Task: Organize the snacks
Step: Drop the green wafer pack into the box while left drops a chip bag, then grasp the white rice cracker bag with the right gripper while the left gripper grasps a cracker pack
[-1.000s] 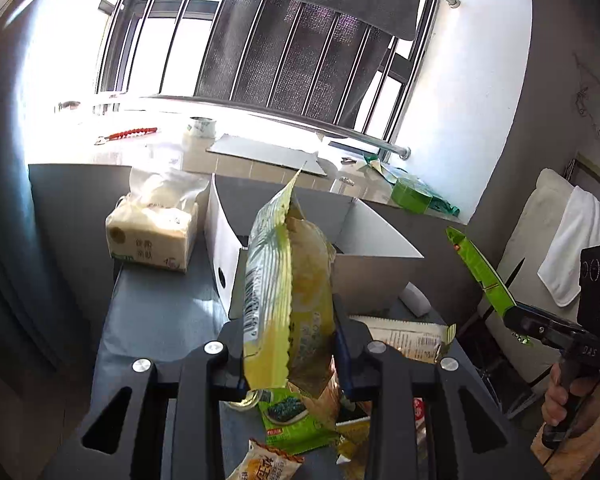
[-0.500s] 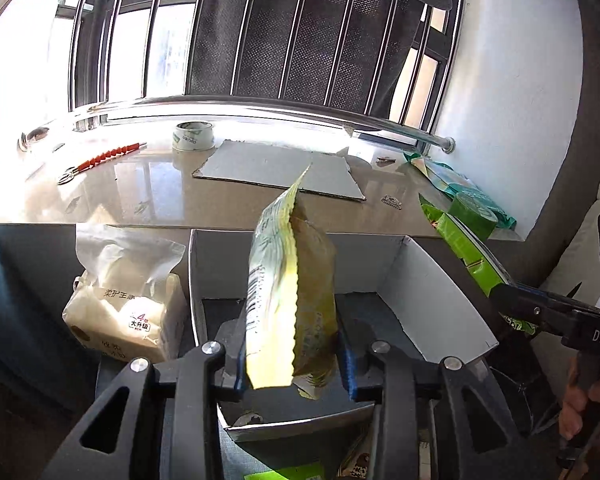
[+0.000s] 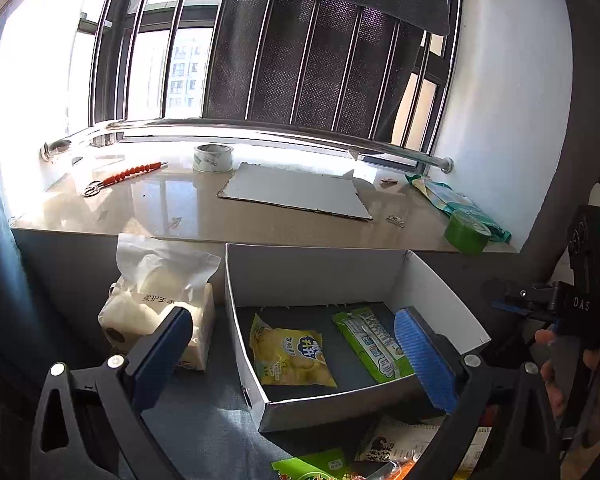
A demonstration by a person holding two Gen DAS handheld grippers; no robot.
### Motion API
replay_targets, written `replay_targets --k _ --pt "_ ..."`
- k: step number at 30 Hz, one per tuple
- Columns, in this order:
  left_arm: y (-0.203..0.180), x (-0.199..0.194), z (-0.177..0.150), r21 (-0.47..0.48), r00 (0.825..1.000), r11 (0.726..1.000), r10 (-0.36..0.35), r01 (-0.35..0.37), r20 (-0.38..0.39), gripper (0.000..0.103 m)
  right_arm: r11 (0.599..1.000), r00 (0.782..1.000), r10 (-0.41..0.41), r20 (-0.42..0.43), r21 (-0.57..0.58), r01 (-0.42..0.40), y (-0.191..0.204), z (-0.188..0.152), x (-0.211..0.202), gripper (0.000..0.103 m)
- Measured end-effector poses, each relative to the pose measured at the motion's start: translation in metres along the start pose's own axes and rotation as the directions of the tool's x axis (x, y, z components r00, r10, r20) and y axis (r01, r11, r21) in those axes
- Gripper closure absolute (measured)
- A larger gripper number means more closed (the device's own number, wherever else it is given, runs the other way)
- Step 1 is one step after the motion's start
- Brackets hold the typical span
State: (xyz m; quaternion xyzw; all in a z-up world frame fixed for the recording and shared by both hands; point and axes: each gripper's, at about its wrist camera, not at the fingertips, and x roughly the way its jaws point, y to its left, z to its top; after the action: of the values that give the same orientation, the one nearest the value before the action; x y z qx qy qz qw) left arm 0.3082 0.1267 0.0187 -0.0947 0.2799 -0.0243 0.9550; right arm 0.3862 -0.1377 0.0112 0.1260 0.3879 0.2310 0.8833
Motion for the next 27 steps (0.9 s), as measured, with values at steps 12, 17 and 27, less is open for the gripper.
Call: replay_targets --k 12,17,27 --pt "-0.054 -0.145 -0.069 0.082 0.993 0.995 -0.061 0.053 0.103 0.000 0.973 0.975 0.199 0.094 -0.136 -0.186 0.034 -0.079 -0.129 0.000" --pt "-0.076 -0.186 -0.122 0.113 0.991 0.993 -0.057 0.043 0.118 0.000 0.965 0.974 0.133 0.186 -0.248 -0.084 0.038 -0.150 -0.177 0.000" --pt "-0.077 -0.219 -0.199 0.013 0.990 0.992 -0.129 0.129 0.053 0.000 0.979 0.985 0.032 0.172 -0.204 0.004 0.017 -0.259 -0.192 0.000"
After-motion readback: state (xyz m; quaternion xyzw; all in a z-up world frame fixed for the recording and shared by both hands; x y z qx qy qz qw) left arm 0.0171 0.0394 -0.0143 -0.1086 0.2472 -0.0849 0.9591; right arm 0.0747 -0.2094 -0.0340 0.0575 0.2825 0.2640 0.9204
